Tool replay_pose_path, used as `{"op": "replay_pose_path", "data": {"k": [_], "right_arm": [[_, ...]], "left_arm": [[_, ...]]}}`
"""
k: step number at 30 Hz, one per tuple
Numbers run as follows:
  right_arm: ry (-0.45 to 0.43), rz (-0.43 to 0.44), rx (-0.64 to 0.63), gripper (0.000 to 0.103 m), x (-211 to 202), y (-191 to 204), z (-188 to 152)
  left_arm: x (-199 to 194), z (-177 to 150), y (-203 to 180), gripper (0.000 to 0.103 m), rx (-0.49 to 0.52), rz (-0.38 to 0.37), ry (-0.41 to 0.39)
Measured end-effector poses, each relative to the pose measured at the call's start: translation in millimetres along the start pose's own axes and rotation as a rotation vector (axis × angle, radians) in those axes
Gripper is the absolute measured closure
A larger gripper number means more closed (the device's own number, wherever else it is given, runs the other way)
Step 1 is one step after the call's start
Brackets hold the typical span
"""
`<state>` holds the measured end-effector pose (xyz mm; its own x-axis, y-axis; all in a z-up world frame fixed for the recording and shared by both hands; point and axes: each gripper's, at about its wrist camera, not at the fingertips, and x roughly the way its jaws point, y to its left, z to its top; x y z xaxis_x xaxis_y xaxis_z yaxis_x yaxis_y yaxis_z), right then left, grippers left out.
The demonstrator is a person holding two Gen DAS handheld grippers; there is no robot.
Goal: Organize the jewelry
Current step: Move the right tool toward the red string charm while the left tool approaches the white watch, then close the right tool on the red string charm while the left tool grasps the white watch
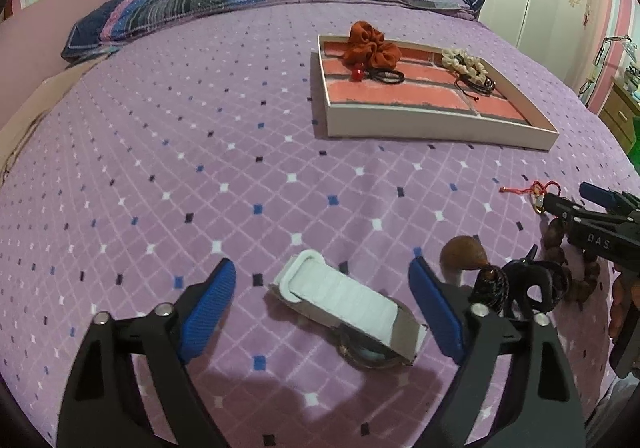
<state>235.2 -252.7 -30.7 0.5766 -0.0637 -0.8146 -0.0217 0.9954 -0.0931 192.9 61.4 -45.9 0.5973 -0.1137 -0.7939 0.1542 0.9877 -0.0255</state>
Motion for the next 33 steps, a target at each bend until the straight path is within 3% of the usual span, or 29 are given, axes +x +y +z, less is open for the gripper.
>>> {"op": "replay_pose_path", "data": {"k": [3,14,19,33], "right_arm": [[-0.013,0.012,0.004,0.030,2.8,2.6,-1.2],[-0.022,0.077,-0.021,0.066,6.8,12.9,-0.5],[-0.019,0.107,-0.060,0.089,5.7,23.4,0.7],[-0.025,0.131,-0.017,0.097,-1.2,10.1,4.1]], "left_arm": [[5.4,-6.6,-0.5,0.035,0.002,-0.019,0.018],[3.1,-12.7,-3.0,0.043,0.002,-0.025,-0.014],[1.2,-10.6,-2.6,0.046,0.012,-0.034,-0.019],[-11.5,-3.1,0.7,0.063,0.015,-0.068,-0.049]]}}
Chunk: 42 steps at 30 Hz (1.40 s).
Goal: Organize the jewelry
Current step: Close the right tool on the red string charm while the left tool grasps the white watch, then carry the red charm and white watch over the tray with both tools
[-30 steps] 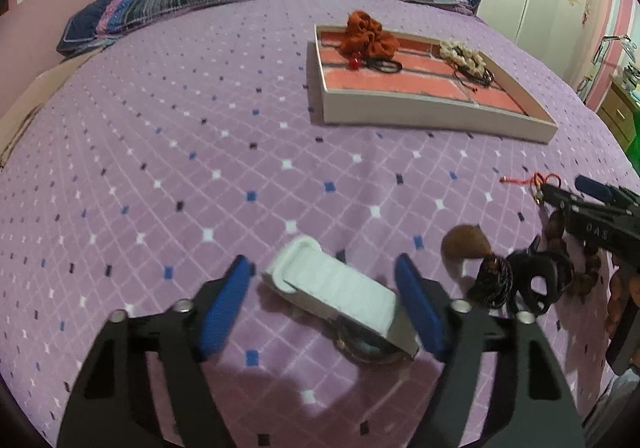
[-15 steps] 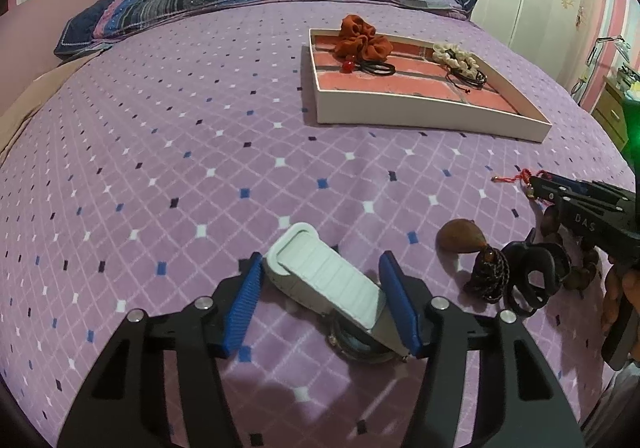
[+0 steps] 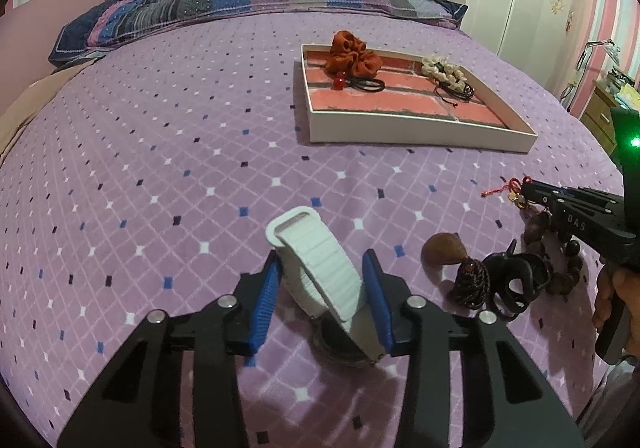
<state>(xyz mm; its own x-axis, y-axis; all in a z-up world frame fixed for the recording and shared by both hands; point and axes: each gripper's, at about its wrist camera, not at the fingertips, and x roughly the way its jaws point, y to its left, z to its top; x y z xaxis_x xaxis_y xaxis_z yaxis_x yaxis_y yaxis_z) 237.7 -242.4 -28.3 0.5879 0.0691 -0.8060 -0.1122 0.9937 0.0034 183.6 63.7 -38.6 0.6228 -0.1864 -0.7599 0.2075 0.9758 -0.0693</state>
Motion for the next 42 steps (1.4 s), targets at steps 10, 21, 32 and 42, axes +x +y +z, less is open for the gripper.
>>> {"op": "replay_pose_path", "data": {"k": [10,21,32,42], "right_arm": [[-0.022,-0.009,0.019,0.097,-5.4,-7.1,2.3],[-0.044,-0.003,0.025,0.097,-11.4,-9.4,3.6],[-0.085,-0.003,0.064,0.097,-21.6,-18.1,8.5],[-0.160,-0.024,0.071,0.097,-33.1,-25.9,32.3]], "left_arm": [[-1.1,5.8,2.9,0.079,-0.012,-0.027,0.001],[-2.4,6.5,1.4,0.083,-0.012,-0.031,-0.006],[-10.9,23.5,-0.3,0.084,-0.017,-0.036,-0.046],[-15.0,65.5,-10.6,0.084,0.002,-0.057,-0.098]]}}
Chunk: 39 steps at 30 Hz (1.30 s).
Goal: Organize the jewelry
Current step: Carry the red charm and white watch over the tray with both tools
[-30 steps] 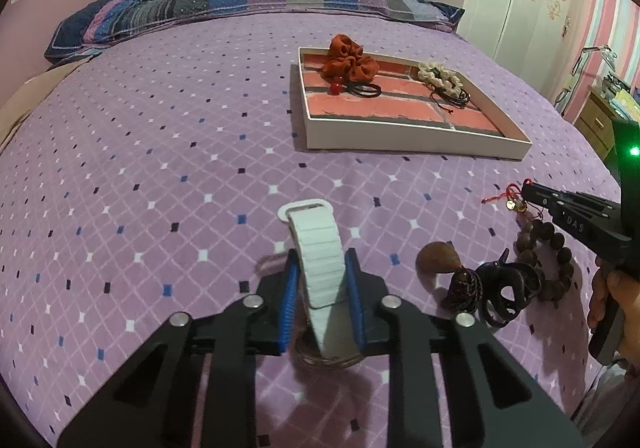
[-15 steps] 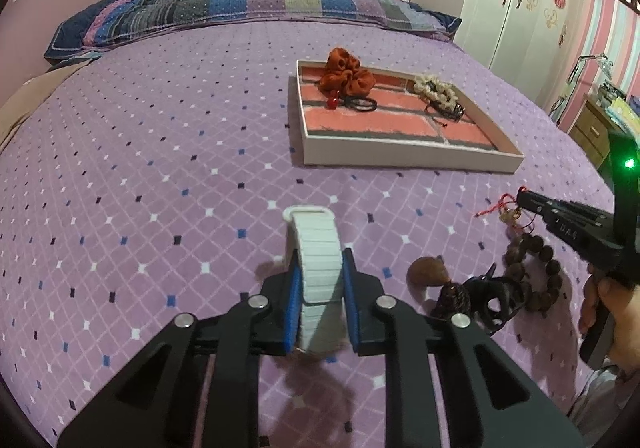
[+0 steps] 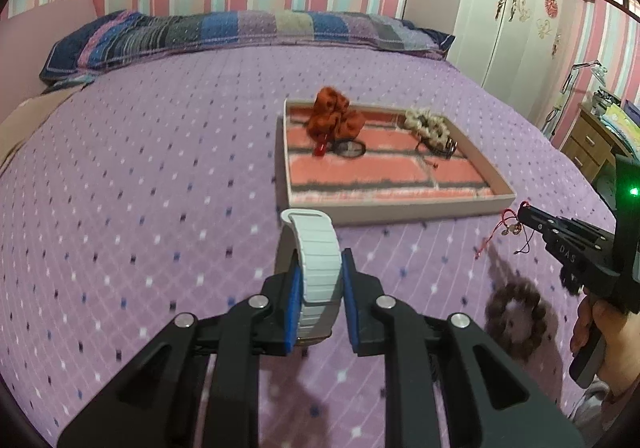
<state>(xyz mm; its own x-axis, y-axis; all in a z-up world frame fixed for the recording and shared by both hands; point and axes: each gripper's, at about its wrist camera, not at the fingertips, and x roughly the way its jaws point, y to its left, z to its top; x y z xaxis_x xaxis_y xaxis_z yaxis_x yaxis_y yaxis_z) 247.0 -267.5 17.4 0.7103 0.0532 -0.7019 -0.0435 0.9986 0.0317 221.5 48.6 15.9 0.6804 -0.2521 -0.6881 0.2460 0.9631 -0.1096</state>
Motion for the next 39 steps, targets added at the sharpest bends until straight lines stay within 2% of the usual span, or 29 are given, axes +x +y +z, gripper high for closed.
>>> {"op": "replay_pose_path", "data": {"k": [9,14,19,24,31,39], "right_arm": [[-0.067,0.013,0.079,0.097,12.4,-16.5,55.9],[-0.069,0.022,0.126,0.097,38.9,-30.6,83.7],[-0.043,0.018,0.155,0.097,77.6,-47.0,102.7],[-0.010,0.000,0.159,0.097,114.1,-59.1,110.7],[0.043,-0.017,0.148,0.097,148.6,-68.3,101.4],[0.101,-0.033,0.143,0.097,167.7,-70.1,91.5]], "left_arm": [[21.1,62.8,-18.9,0.083,0.026,-0.034,-0.040],[48.8,91.3,-30.7,0.083,0.044,-0.037,-0.047],[92.8,107.0,-37.3,0.083,0.052,-0.036,-0.008],[138.1,115.0,-36.7,0.083,0.055,-0.020,0.034],[186.2,122.0,-26.4,0.083,0.013,-0.024,0.085],[200.2,124.2,-16.7,0.083,-0.019,-0.023,0.081]]}}
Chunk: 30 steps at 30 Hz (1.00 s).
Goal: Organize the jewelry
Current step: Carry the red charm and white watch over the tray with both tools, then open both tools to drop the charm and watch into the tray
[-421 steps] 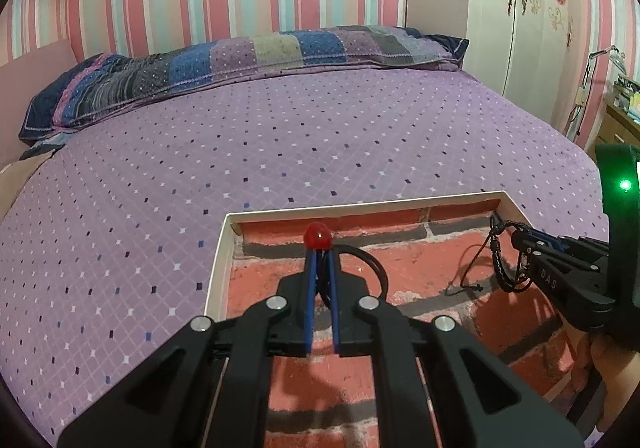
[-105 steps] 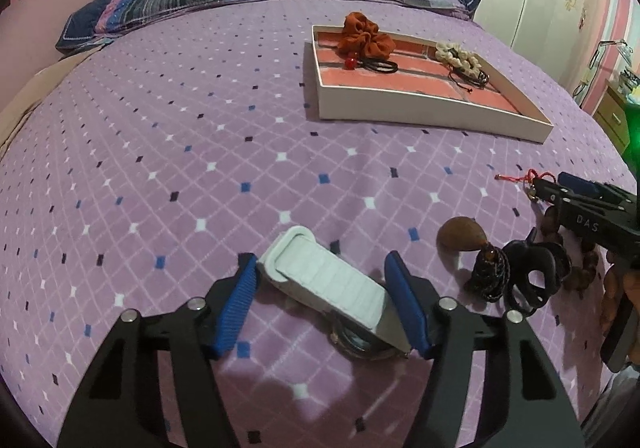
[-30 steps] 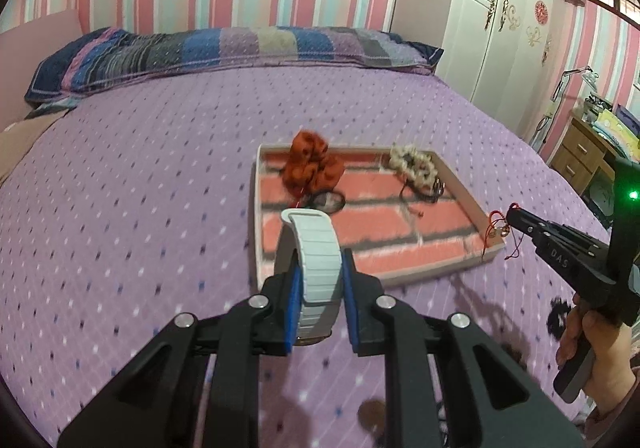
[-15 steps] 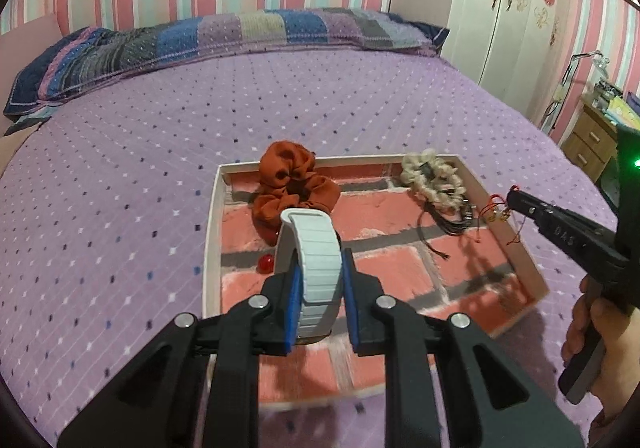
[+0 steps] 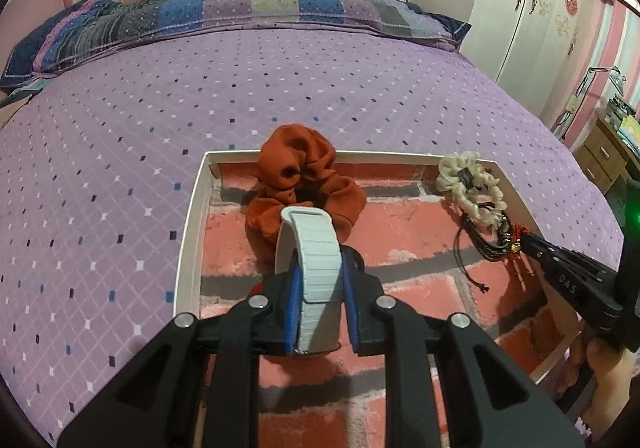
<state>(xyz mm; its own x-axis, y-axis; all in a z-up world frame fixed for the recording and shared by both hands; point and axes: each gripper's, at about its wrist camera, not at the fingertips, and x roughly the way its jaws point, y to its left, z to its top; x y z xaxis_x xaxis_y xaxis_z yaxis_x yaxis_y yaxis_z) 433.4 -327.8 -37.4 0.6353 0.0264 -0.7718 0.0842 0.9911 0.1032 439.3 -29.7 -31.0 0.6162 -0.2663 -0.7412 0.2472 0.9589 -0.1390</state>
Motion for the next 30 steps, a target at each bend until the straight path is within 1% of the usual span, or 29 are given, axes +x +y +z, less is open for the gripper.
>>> {"op": "replay_pose_path", "data": {"k": [2,4,7,10,13,16,20,22,23,24,25,27,29,30], "right_arm": [[0.013,-0.002,-0.009,0.097,1.6,0.8,1.6],[0.045,-0.006,-0.018,0.097,5.9,2.1,2.8],[0.061,-0.009,-0.017,0.097,10.1,1.3,5.3],[0.068,-0.018,-0.031,0.097,11.1,4.0,6.5],[0.075,-0.014,-0.035,0.097,13.2,3.7,8.7],[0.074,-0.014,-0.039,0.096,13.9,4.2,9.2],[0.075,-0.001,-0.039,0.095,14.1,2.5,9.8],[0.075,0.007,-0.057,0.081,12.8,4.9,10.1],[0.076,0.018,-0.068,0.079,11.9,6.8,9.5],[0.074,0.026,-0.077,0.071,10.5,8.4,9.0],[0.064,0.027,-0.082,0.062,7.5,10.1,8.4],[0.039,0.030,-0.092,0.054,1.3,12.7,7.6],[0.035,0.044,-0.095,0.049,-2.7,13.4,7.5],[0.031,0.050,-0.094,0.041,-5.4,13.1,7.1]], "left_arm": [[5.9,-0.7,3.8,0.083,-0.005,0.019,0.004],[10.8,-0.9,4.8,0.083,-0.005,0.034,0.012],[13.5,-1.3,6.8,0.083,0.002,0.058,0.004],[17.6,-1.8,8.4,0.083,0.008,0.078,0.004],[19.0,-1.2,8.9,0.083,0.005,0.078,0.009],[20.6,-2.8,3.1,0.083,0.030,0.101,0.012],[21.7,-4.7,1.1,0.082,0.033,0.108,0.018],[20.9,-4.9,1.3,0.082,0.033,0.114,0.018],[20.5,-6.2,0.8,0.081,0.039,0.117,0.017],[19.8,-7.2,0.2,0.076,0.043,0.115,0.016],[17.7,-8.5,-0.8,0.071,0.048,0.113,0.009],[12.7,-10.7,-3.3,0.064,0.059,0.113,-0.003],[5.4,-12.3,-5.9,0.059,0.066,0.114,-0.020],[0.5,-12.6,-7.1,0.051,0.066,0.109,-0.031]]}}
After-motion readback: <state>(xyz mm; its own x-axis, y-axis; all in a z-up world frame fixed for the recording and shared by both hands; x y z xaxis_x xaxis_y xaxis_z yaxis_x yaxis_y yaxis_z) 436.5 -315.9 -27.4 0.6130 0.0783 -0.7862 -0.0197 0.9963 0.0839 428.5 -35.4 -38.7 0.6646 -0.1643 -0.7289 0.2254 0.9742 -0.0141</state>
